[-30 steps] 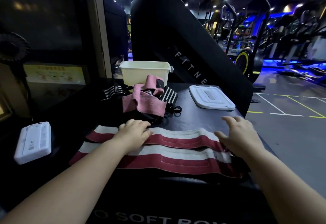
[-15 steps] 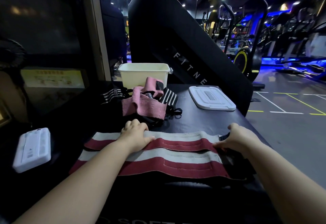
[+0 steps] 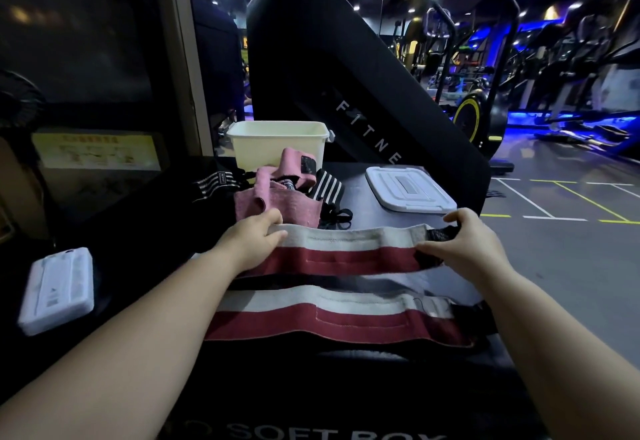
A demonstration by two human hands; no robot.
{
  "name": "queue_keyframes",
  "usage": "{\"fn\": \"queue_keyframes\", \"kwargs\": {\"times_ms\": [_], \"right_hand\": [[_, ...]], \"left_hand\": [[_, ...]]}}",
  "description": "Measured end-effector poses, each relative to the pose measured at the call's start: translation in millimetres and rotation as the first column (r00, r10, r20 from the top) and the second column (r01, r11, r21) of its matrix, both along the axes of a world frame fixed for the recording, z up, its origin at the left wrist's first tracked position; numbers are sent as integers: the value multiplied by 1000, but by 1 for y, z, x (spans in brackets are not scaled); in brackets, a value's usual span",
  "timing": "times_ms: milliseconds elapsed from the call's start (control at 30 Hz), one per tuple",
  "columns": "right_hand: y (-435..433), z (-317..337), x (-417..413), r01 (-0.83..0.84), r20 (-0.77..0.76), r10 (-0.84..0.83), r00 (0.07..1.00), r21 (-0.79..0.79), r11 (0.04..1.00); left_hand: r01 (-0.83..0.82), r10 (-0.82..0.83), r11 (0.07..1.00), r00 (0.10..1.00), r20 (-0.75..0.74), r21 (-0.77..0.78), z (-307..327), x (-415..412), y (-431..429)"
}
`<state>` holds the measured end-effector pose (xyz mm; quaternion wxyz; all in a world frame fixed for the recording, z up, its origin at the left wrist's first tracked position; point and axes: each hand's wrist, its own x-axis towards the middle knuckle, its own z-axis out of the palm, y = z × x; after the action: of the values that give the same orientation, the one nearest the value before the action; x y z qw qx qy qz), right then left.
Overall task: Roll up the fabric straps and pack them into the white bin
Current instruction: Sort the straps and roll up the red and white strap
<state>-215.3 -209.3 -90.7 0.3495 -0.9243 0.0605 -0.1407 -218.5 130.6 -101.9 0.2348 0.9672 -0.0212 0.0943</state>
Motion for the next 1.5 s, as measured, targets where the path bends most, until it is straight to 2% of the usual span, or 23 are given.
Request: {"fn": "queue_keyframes", "kwargs": {"times_ms": [200,333,467,600,767,867,933,1000,1133,1267,1400,1500], "right_hand": [[-4,3,-6,-12,16,10,1000,127,992],[-8,5,-16,-42,6,42,999,163,986],[-14,6,-31,-72,-65,78,995,93,993],[-23,-7,-44,-80,-114,74,991,-51,995],[-31,-19,-59,-55,-129,33,991,-173,983],[-37,-24,-65,-45,-126,20,992,-192,980],[-41,-29,-66,-43,-133,17,991,-192,981],[-43,-34,-67,-37,-130,14,991,-179,983],[-44,-41,-69,-38,-127,18,992,-156,987],[-48,-45,-67,-59,-159,30,987,-180,982],[-49,-46,-67,-67,-183,35,982,-172,983],[-46,-44,-68,-51,-201,-5,980,-271,961]], "left_hand": [[24,-24,1000,998,58,3,29,-3,11],[70,-67,995,996,50,-73,51,-15,16],[82,-84,996,994,-72,-33,49,-29,14],[106,-106,994,982,-157,-11,13,-37,6],[108,-110,994,979,-174,-17,-14,-42,-4],[98,-103,995,976,-192,-34,-15,-42,-5],[92,-84,996,974,-211,24,-15,-45,-9],[79,-46,986,975,-216,144,-14,-50,-14],[107,-56,939,986,-160,327,-14,-58,-24],[164,-116,923,981,-154,349,-18,-57,-25],[132,-75,933,981,-179,335,-22,-54,-23],[129,-73,930,982,-174,343,-18,-54,-23]]}}
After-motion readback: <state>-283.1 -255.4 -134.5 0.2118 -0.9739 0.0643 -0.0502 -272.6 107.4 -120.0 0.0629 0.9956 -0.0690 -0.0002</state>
